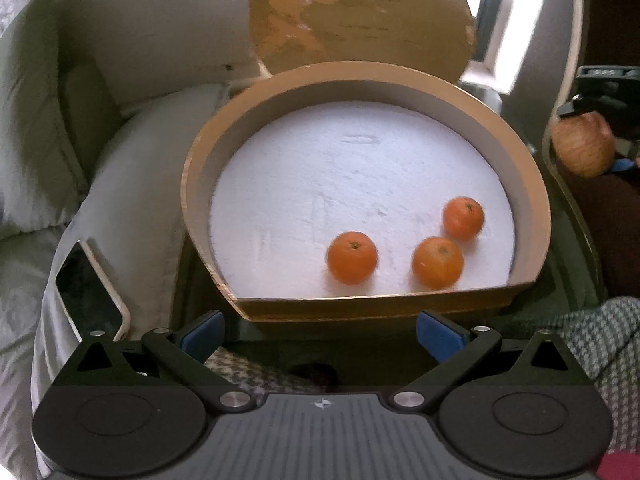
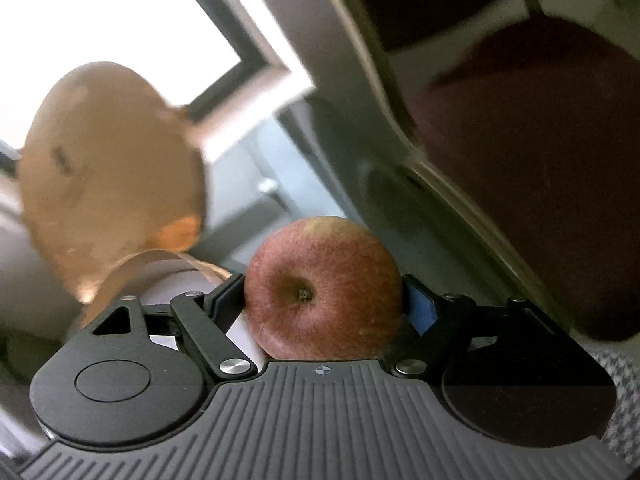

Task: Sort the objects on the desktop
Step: 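Carry the apple into the box and open the right gripper, then withdraw the right gripper from the box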

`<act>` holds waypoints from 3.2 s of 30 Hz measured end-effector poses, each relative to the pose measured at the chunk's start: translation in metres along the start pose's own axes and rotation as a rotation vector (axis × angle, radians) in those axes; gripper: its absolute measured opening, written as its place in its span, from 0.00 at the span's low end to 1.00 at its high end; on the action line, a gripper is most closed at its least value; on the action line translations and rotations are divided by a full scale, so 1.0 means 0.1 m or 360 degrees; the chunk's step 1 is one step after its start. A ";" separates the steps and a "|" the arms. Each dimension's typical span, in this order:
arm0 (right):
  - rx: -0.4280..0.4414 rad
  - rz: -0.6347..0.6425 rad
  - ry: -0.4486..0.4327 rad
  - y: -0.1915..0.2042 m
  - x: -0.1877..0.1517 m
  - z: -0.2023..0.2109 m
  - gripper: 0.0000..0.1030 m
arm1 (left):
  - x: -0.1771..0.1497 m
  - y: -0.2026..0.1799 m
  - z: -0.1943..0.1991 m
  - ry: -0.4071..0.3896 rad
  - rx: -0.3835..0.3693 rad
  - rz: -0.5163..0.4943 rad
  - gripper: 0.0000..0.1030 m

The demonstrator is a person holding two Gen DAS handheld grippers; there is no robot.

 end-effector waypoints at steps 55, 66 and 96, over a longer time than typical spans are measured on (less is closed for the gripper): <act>0.0316 0.0629 0.0499 1.20 -1.14 -0.17 0.87 | -0.11 0.57 0.10 0.0033 0.0168 0.0286 0.99; 0.0394 0.0418 0.0489 0.52 -1.21 0.41 0.87 | -0.14 0.20 0.25 -0.0001 0.0152 0.0146 0.99; 0.0446 0.0211 0.0423 -0.02 -1.12 0.61 0.87 | -0.07 -0.20 0.37 -0.0034 0.0157 -0.0050 0.99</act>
Point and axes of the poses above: each gripper's, at about its wrist camera, not at the fingertips, and z roughly against the way its jaws point, y to its left, x to its top, the point moved 2 cm from there along -z, roughly the way its jaws point, and after that the axes turned 8 degrees about x, right-handed, at the moved point
